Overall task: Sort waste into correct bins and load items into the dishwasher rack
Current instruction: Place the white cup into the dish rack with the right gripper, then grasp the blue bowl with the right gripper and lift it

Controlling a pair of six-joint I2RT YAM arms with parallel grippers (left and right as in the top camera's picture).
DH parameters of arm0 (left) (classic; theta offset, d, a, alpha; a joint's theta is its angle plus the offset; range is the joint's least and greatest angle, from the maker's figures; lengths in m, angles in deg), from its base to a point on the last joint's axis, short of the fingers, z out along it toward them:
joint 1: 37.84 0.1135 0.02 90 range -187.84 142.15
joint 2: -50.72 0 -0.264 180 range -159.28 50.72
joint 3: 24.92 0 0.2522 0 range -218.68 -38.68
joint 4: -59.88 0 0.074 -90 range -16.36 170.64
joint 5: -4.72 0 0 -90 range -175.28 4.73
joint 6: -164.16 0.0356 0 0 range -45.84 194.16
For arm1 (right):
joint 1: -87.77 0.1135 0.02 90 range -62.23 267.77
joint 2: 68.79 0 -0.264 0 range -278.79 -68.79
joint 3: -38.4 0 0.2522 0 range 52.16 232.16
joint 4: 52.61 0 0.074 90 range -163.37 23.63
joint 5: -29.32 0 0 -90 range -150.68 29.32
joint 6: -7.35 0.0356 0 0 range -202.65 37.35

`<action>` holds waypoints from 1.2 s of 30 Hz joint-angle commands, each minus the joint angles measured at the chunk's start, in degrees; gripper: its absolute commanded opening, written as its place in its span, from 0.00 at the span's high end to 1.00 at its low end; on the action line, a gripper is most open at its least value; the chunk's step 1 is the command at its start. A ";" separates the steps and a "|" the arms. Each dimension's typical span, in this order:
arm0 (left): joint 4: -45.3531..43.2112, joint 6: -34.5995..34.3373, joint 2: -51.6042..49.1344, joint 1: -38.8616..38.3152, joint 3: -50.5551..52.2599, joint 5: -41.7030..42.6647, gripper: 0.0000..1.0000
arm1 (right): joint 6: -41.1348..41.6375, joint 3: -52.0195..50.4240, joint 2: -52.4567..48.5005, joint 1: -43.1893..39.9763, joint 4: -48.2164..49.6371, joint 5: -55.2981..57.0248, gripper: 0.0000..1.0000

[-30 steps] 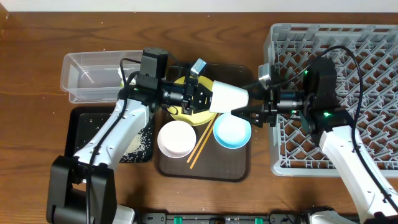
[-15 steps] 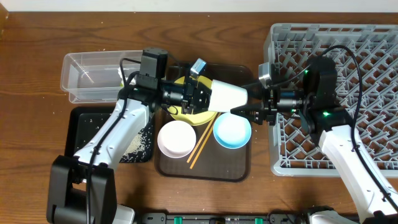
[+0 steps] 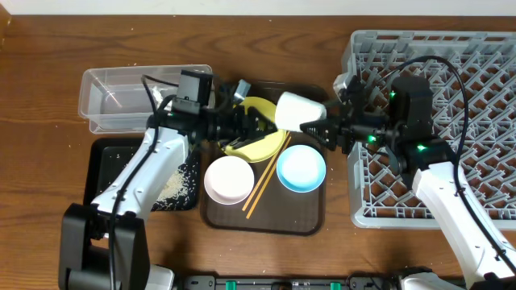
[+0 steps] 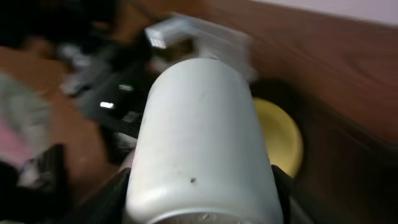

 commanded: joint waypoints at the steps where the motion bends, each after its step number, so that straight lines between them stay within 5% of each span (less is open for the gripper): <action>1: 3.82 8.52 4.50 2.23 -0.35 -15.96 0.40 | 0.72 1.68 1.25 0.22 -3.87 12.26 0.75; 5: 10.47 11.61 10.38 4.33 -0.35 -24.11 0.40 | 0.79 6.84 3.48 0.22 -14.16 20.61 0.85; 11: 20.96 11.74 18.62 5.68 -0.35 -36.54 0.39 | 0.90 19.34 4.68 -0.17 -35.71 36.76 0.88; 18: 25.24 11.72 22.84 5.68 -0.35 -40.52 0.38 | 10.82 25.07 4.70 -7.28 -52.54 51.41 0.94; 36: 25.62 11.72 22.73 5.68 -0.35 -40.52 0.37 | 14.10 19.19 3.04 -33.90 -60.98 56.13 0.99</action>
